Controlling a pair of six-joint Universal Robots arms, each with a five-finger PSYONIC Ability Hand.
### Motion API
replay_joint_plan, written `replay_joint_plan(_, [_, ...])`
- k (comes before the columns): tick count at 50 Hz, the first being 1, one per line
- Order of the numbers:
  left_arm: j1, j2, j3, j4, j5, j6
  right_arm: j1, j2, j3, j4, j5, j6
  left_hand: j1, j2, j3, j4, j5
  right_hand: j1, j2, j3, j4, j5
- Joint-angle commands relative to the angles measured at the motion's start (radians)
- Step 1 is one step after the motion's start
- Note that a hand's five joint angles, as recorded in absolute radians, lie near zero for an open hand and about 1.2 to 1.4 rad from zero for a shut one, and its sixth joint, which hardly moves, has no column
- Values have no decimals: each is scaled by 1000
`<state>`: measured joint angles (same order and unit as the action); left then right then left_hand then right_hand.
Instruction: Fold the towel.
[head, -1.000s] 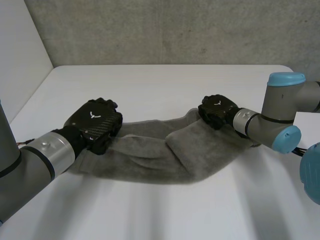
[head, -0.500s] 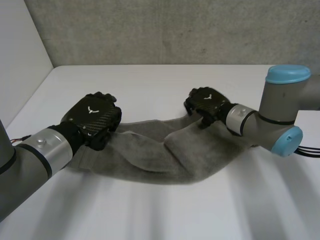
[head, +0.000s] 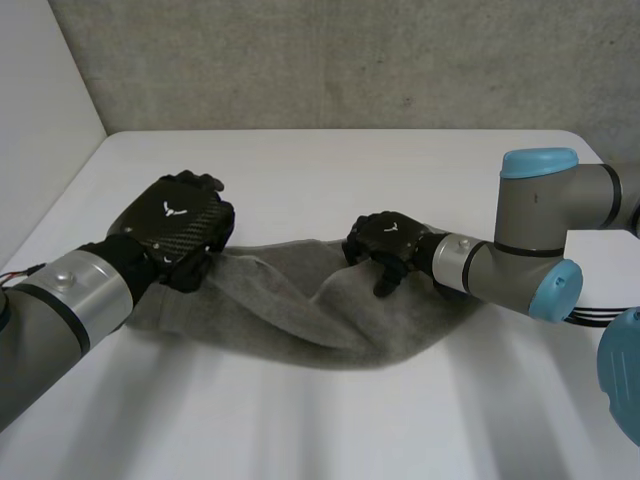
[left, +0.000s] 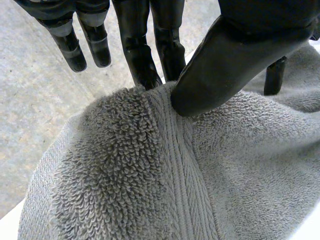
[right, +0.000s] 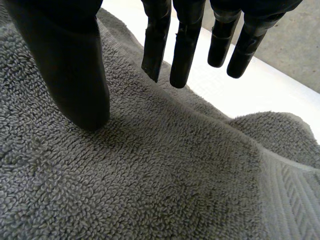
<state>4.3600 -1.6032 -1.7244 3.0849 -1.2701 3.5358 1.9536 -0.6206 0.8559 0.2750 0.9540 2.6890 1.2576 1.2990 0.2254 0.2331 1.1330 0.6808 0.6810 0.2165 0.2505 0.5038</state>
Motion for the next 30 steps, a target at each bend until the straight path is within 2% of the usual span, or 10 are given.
replay_joint_plan(1, [4, 25, -12, 1, 0, 0, -1, 4, -4, 16, -15, -1, 139, 97, -51, -59, 89, 44, 44, -42, -76, 47])
replay_joint_plan(6, [6, 31, -21, 3, 0, 0, -1, 2, -8, 19, -17, -1, 139, 97, -51, -59, 89, 94, 94, -42, -76, 97])
replay_joint_plan(8, [12, 32, -24, 3, 2, 0, -1, 2, -5, 19, -27, 0, 139, 97, -51, -59, 89, 322, 321, -42, -76, 324])
replay_joint_plan(9, [12, 32, -24, 3, 2, 0, -1, 2, -4, 19, -28, 0, 139, 97, -51, -59, 89, 323, 323, -42, -76, 326])
replay_joint_plan(11, [21, 31, -24, 6, 2, -2, -1, -7, 9, 21, -43, -1, 139, 97, -51, -59, 89, 583, 583, -42, -76, 586])
replay_joint_plan(12, [21, 31, -24, 6, 2, -2, -1, -7, 9, 21, -43, -1, 139, 97, -51, -59, 89, 584, 584, -42, -76, 587])
replay_joint_plan(13, [30, 31, -24, 11, 2, -2, -7, -11, 15, 27, -53, -1, 139, 97, -51, -59, 89, 714, 714, -42, -76, 717])
replay_joint_plan(20, [56, 29, -24, 24, 2, 0, -51, -90, 75, 27, -58, 0, 139, 97, -51, -59, 89, 715, 715, -42, -76, 718])
replay_joint_plan(30, [72, -4, -44, 44, 2, -2, -136, -398, 463, -135, -26, -24, 139, 97, -51, -59, 89, 715, 715, -42, -76, 718])
